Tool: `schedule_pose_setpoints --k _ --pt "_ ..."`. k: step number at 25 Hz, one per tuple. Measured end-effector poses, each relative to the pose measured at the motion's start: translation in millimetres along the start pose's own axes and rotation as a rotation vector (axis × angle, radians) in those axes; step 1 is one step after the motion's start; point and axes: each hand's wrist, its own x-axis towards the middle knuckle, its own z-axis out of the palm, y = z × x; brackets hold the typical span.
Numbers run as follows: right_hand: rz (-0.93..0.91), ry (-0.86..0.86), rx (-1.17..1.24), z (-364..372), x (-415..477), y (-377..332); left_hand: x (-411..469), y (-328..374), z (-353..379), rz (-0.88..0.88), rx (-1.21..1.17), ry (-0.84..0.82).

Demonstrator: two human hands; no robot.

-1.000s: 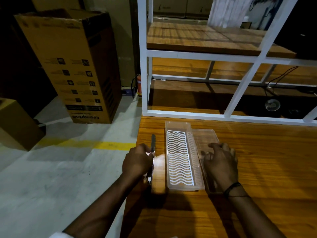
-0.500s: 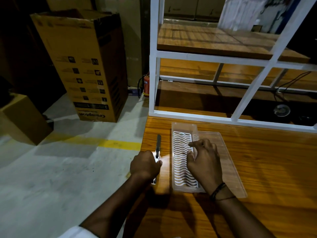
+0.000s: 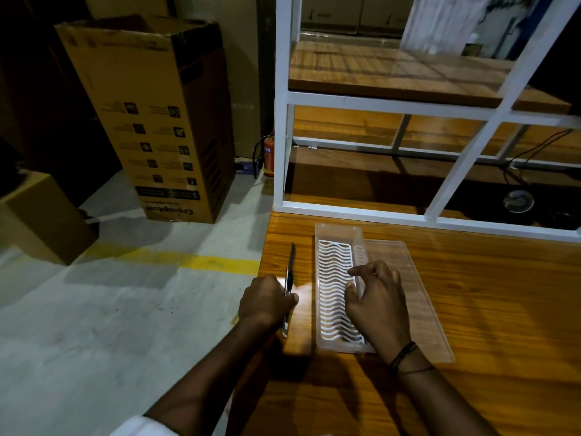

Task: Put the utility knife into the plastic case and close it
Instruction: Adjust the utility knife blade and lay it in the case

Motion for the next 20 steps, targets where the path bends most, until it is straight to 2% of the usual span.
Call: schedule_pose_setpoints --k 4,8,11,15,20 --pt "-0.002 -0.027 -0.007 2 -1 1 -4 -4 -7 0.004 -0.159 0.010" --pt "-0.049 0.000 0.070 3 1 -1 -10 3 -25 -0.018 -0.494 -0.040" --pt "0.009 -0.015 0.383 0 6 -10 -18 17 -34 0.010 -0.702 -0.088" --pt "0.185 -0.141 0.738 -8 22 -25 -34 39 -39 0.177 -0.821 -0.140" --pt "0.205 -0.201 0.967 -19 25 -34 -45 57 -38 0.322 -0.845 -0.181"
